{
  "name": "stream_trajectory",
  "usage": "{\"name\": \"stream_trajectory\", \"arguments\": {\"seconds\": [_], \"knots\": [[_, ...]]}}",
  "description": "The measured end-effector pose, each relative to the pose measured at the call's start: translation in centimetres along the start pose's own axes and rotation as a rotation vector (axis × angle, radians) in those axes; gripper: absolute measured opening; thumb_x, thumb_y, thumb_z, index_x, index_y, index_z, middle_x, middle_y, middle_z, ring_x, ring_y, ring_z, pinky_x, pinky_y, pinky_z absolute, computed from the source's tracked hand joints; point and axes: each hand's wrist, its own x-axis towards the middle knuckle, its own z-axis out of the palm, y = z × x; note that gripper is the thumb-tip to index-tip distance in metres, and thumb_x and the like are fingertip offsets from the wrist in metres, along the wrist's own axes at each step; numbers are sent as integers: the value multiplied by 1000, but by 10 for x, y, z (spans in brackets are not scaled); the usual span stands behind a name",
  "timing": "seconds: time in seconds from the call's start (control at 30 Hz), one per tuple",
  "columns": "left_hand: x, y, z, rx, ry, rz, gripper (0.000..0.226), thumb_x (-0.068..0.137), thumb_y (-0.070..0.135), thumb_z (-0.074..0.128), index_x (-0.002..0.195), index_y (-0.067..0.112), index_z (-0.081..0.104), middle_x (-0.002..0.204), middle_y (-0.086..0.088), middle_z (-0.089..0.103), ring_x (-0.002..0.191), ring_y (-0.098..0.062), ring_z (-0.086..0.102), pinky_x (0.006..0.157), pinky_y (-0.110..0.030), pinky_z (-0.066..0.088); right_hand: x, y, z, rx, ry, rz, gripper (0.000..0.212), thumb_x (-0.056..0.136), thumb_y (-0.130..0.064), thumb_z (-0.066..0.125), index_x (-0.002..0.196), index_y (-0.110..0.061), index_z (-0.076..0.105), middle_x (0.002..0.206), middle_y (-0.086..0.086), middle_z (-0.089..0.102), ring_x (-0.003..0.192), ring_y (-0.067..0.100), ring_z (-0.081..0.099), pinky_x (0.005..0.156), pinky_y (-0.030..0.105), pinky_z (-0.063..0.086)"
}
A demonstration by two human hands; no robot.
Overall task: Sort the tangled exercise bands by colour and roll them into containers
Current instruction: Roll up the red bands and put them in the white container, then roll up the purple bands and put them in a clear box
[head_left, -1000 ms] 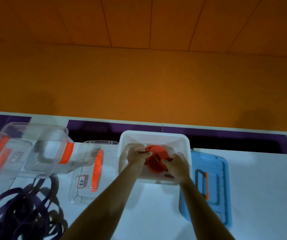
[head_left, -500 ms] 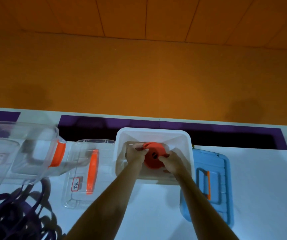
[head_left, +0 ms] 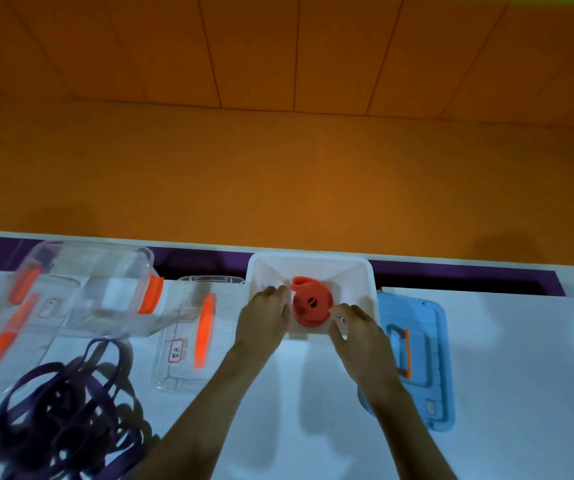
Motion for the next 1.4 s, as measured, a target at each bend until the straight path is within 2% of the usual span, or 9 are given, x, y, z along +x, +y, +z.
{"name": "stream_trajectory", "arguments": {"seconds": [0.23,0.6,0.8,0.87,0.97,1.07,1.13,1.23,1.4], "knots": [[-135,-22,-43,213,80,169,18,78,11,79,91,22,72,79,4,67,70,-20,66,53,-33,54,-102,-22,12,-41,70,-121,17,96,-26,68,113,-24,72,104,-5,73,96,20,71,75,38,59],[-272,-141,-75,243,-9,-85,25,99,21,46,106,20,70,100,2,71,89,-17,68,75,-35,60,-173,-112,95,-50,-166,-339,27,105,-32,52,127,-28,66,121,-9,68,111,14,65,86,31,56],[-294,-244,-87,169,37,-136,29,92,19,41,88,18,70,83,0,68,74,-25,66,53,-35,54,-174,-176,154,-61,-252,-306,25,105,-32,52,125,-27,66,121,-8,69,112,15,66,88,32,54],[-300,-286,-88,138,56,-141,25,89,7,58,107,17,72,100,-2,71,88,-26,69,64,-37,60,-176,-203,176,-61,-292,-270,25,105,-32,52,126,-28,65,122,-9,67,112,14,65,88,30,53],[-307,-343,-99,102,-21,-160,65,66,-2,77,124,25,67,130,-6,65,119,-32,62,87,-51,58,-185,-242,208,-30,-360,-169,25,104,-32,53,127,-29,64,123,-9,65,115,14,63,90,29,51],[-305,-389,-103,150,-201,-146,72,58,31,97,123,31,65,145,-11,56,136,-42,52,96,-66,50,-190,-272,238,-7,-415,-146,32,103,-27,56,134,-33,61,126,-6,60,114,15,63,92,25,48],[-300,-411,-102,79,-275,-141,56,72,49,84,121,34,61,151,-4,47,145,-37,41,105,-65,43,-188,-288,257,56,-448,-141,49,101,-19,60,146,-36,53,137,-5,53,122,14,59,99,20,44],[-298,-429,-103,-115,-232,23,34,84,40,66,118,33,64,146,3,47,140,-27,42,109,-51,43,-186,-310,285,101,-494,-132,70,95,-22,71,154,-45,40,156,-6,36,136,13,51,112,28,46],[-300,-442,-117,-283,-36,164,32,94,32,59,123,28,72,141,5,56,130,-18,52,108,-38,47,-182,-336,313,22,-417,-173,32,99,-29,66,131,-29,63,139,-8,51,123,10,58,107,30,50]]}}
